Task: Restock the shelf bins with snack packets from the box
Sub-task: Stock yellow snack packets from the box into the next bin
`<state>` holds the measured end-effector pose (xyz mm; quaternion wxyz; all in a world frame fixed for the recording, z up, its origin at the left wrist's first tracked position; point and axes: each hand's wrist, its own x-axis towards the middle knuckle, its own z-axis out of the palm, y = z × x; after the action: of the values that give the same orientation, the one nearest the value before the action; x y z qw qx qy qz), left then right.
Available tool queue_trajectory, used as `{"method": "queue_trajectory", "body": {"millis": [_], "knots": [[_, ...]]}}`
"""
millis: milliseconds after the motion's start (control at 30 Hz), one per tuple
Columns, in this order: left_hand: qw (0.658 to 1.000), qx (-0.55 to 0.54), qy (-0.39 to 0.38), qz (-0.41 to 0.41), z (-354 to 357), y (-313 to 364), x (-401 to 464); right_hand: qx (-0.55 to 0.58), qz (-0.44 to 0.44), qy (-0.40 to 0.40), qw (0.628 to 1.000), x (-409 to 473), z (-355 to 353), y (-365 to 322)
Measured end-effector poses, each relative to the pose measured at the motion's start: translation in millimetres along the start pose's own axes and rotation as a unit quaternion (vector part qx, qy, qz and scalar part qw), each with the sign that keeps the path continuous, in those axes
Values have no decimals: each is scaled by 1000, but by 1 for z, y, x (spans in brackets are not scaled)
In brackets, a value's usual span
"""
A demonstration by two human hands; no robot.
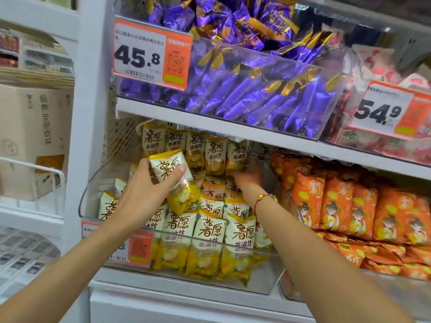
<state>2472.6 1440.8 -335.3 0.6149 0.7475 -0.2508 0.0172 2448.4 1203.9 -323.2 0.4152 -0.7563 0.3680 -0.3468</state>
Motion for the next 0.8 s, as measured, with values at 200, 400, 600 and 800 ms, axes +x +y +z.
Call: {"method": "queue_trajectory", "body": {"millis": [200,400,600,800], "knots": [[1000,-9,0,6,-1,2,-2,-73,-39,30,996,-8,4,-4],[1000,-10,-5,1,-3,3,-3,-223,-336,56,913,-33,-4,-1],[1000,-18,-7,-8,-4,-1,-1,-340,-256,-145,893,-18,7,7],[999,-28,-15,-15,-5,-1,1,-348,-242,-156,892,-18,11,8]]}}
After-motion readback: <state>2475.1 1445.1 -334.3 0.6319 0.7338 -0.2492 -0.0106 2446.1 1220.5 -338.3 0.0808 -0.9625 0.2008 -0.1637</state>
